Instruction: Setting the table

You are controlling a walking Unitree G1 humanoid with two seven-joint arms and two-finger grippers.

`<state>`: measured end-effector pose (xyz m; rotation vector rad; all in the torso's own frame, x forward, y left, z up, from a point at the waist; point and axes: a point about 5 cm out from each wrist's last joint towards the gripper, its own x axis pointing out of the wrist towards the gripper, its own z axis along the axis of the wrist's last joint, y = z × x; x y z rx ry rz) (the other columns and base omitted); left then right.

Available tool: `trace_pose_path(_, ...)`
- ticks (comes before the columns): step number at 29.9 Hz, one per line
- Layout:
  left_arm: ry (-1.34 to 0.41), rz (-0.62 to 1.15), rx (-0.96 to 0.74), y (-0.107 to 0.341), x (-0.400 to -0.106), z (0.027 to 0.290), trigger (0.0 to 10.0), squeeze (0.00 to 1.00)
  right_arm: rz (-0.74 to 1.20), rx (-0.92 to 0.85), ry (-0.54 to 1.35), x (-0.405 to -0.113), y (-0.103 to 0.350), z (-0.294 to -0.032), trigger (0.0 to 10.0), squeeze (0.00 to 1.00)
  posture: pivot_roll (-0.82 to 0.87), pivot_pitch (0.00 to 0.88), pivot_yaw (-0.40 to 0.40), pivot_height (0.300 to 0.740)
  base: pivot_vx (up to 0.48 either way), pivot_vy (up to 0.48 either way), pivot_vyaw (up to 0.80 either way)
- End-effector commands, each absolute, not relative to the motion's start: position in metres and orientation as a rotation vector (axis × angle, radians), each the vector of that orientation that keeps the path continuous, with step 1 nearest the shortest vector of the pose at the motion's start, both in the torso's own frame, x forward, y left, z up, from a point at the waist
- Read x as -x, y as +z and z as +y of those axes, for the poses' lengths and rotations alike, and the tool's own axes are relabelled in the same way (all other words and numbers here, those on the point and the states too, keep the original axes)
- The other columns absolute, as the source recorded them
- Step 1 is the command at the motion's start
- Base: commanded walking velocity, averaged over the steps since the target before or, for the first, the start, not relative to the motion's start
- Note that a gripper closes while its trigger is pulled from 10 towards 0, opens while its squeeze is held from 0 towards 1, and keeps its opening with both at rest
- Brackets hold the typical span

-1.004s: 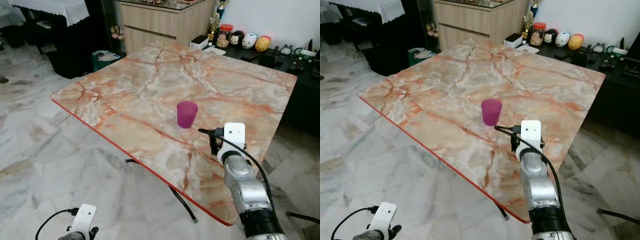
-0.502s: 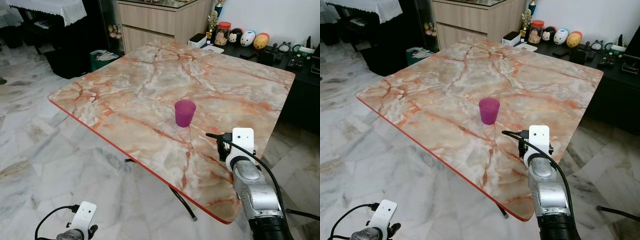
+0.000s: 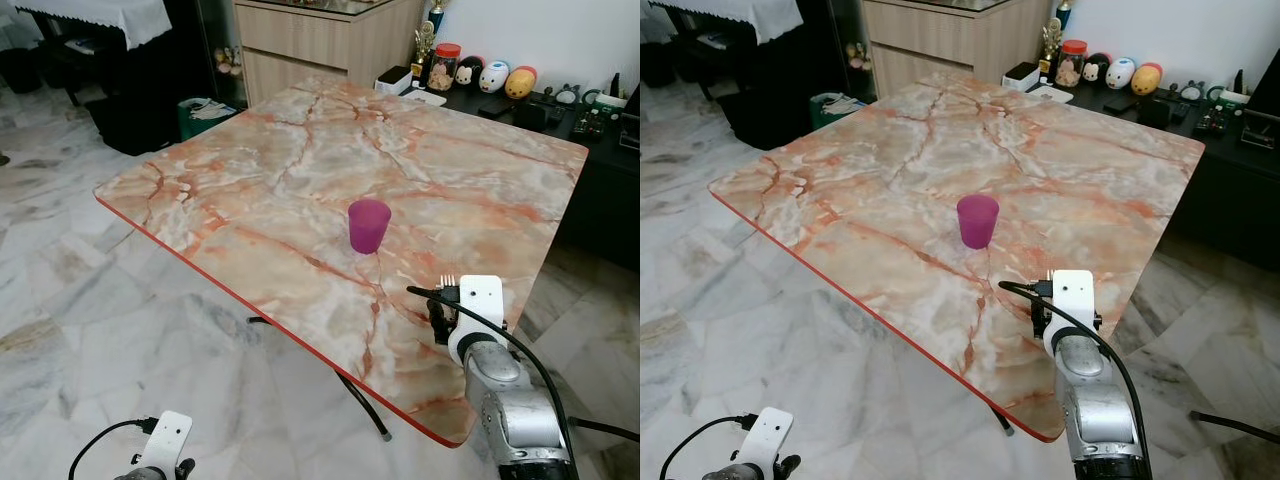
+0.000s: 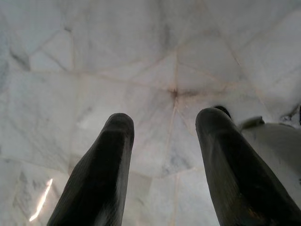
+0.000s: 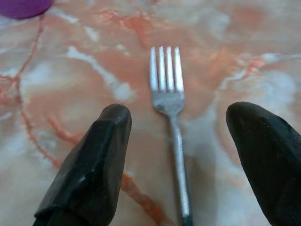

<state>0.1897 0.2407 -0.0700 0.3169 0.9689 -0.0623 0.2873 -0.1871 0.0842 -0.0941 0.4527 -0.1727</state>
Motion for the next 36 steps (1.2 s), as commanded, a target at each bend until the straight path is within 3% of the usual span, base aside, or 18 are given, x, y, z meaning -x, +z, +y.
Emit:
trace_pose_path(1,-0.068,0.979,-0.312,-0.0723,-0.1855,0.2396,10.0,0.00,0.446,0.080,-0.190,-0.2857,0.0881,-0.1925,10.0,0.00,0.02,0.000,-0.017,0.728,0.000,0.000,0.00)
trace_pose_path(16,-0.082,0.997,-0.308,-0.0759,-0.1777,0.2396,10.0,0.00,0.490,-0.008,-0.171,-0.2808,0.0816,-0.1940,10.0,0.00,0.01,0.000,-0.021,0.728,0.000,0.000,0.00)
trace_pose_path(36,-0.090,1.001,-0.306,-0.0765,-0.1765,0.2394,10.0,0.00,0.518,0.010,-0.106,-0.2823,0.0787,-0.1881,10.0,0.00,0.02,0.000,-0.031,0.728,0.000,0.000,0.00)
